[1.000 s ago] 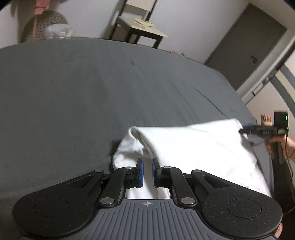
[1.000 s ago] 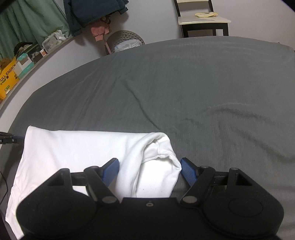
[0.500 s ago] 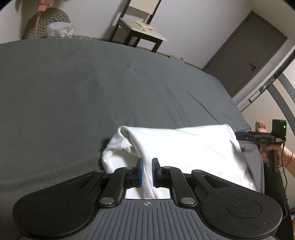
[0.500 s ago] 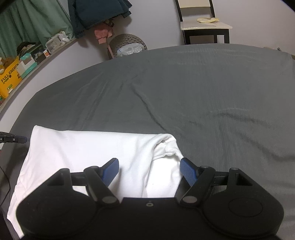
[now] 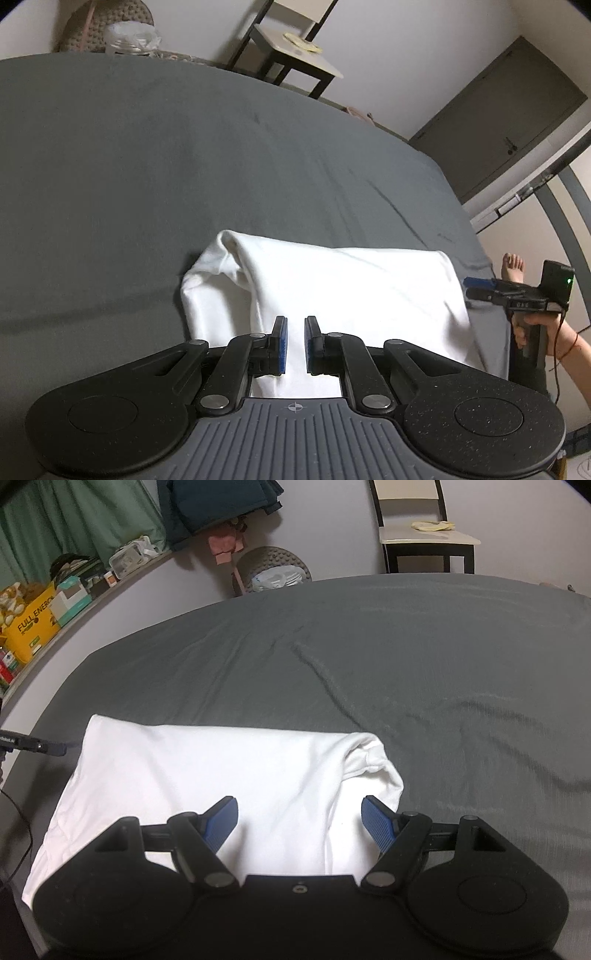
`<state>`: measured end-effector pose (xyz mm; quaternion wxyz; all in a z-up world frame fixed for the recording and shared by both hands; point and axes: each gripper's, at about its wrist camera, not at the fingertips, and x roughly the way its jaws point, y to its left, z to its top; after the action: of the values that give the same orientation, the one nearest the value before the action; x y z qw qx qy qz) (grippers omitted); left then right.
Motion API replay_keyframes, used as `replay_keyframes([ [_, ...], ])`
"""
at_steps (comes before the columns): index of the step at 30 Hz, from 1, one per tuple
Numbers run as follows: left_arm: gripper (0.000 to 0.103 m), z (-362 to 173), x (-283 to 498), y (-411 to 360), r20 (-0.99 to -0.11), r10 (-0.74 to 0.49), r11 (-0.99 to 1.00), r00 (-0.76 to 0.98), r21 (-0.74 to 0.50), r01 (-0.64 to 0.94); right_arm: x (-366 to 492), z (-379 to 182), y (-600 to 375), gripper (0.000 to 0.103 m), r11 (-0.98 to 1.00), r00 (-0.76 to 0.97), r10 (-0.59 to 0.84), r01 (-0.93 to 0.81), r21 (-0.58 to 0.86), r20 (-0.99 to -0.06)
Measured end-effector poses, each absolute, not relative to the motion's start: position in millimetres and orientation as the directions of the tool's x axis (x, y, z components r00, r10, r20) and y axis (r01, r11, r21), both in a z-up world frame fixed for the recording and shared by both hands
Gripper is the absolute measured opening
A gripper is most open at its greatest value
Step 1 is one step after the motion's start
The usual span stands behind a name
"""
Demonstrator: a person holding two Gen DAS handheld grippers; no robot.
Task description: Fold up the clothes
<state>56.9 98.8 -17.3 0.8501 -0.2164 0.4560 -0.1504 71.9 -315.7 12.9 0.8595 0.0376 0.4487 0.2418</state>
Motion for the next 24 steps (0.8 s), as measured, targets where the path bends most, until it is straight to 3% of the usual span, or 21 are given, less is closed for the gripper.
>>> replay_keyframes([
  [2, 0.010, -16, 55, 97, -0.703, -0.461, 0.853, 0.541, -0.520, 0.051, 68, 14, -314, 0.073, 0.879, 0.480, 0.449, -0.387, 0.278, -0.753],
  [3, 0.018, -16, 54, 96, -0.702, -0.466, 0.849, 0.538, -0.526, 0.049, 66, 15, -314, 0.073, 0.879, 0.481, 0.450, -0.388, 0.278, -0.753],
  [5, 0.098, -15, 52, 94, -0.704, -0.464, 0.851, 0.537, -0.523, 0.050, 64, 16, -315, 0.073, 0.878, 0.481, 0.451, -0.389, 0.278, -0.752],
  [6, 0.103, -14, 51, 92, -0.707, -0.457, 0.856, 0.539, -0.514, 0.053, 63, 16, -315, 0.073, 0.878, 0.481, 0.452, -0.390, 0.279, -0.751],
  [22, 0.103, -27, 79, 110, -0.609, -0.501, 0.788, 0.614, -0.614, 0.034, 84, 8, -324, 0.079, 0.882, 0.494, 0.442, -0.392, 0.262, -0.749],
  [24, 0.103, -31, 92, 110, -0.644, -0.500, 0.808, 0.580, -0.587, 0.046, 90, 4, -327, 0.079, 0.884, 0.495, 0.438, -0.389, 0.260, -0.750],
])
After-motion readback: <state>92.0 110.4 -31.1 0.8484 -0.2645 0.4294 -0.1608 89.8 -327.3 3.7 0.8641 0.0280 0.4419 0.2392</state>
